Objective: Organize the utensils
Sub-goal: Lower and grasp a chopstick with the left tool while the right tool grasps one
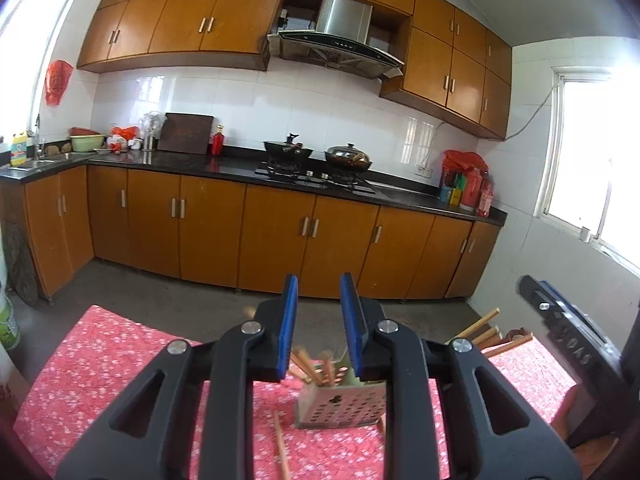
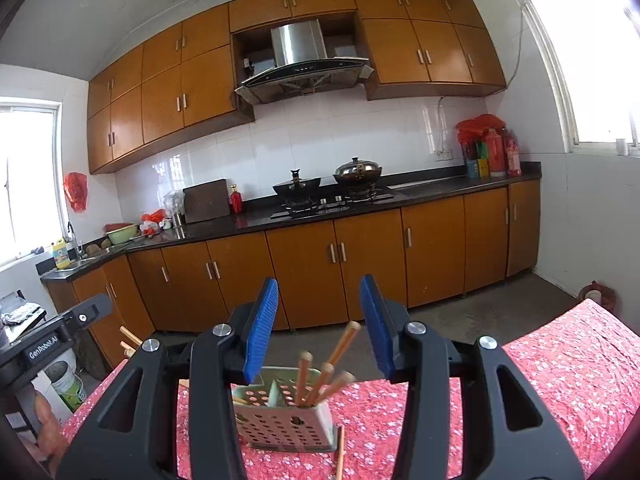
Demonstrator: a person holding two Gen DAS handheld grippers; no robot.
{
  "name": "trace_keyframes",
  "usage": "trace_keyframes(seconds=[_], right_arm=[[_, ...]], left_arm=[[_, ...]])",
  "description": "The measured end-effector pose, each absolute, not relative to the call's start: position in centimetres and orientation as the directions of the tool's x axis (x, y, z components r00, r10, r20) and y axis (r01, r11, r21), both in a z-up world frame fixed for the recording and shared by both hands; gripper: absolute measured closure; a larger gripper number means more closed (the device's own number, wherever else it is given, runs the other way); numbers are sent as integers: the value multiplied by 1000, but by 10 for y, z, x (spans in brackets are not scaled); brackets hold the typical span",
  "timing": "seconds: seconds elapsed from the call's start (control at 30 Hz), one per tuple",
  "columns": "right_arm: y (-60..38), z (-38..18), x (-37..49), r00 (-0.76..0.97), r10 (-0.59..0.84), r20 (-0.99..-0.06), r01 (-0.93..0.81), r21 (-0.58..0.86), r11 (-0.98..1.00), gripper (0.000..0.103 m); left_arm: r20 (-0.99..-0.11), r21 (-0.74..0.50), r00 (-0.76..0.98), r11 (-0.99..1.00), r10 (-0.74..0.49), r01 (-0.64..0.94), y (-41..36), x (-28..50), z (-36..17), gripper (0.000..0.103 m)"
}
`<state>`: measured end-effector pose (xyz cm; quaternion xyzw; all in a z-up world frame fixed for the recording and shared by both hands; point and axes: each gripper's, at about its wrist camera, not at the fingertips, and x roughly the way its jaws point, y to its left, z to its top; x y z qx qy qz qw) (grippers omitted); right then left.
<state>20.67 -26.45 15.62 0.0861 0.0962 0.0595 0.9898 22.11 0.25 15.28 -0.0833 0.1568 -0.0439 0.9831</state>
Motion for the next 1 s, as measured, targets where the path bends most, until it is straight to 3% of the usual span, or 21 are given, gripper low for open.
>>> trace_keyframes(seconds=[0.13,0.37,0.53,0.87,1.0], right_arm=[[-283,140,191,966,100,-237,-53,195,979,58],[-291,34,187,837,115,-535,-7,200,980,58],[-271,-39,189,682,242,-690,-68,270,960,77],[-241,-74,192,616,230,-754,-108,208,972,78],[-240,-75,193,626,199,-754,-116,163,980,88]], left_arm=[[-337,-152,940,988,-59,7,19,196,138,72],[-510,-94,860,995,-11,-42,40,172,59,70],[-644,-112,763,993,-44,-37,39,169,-3,70],[-721,-152,684,988,-113,3,23,162,-53,70],[-735,-154,666,988,-126,17,14,165,-58,70]])
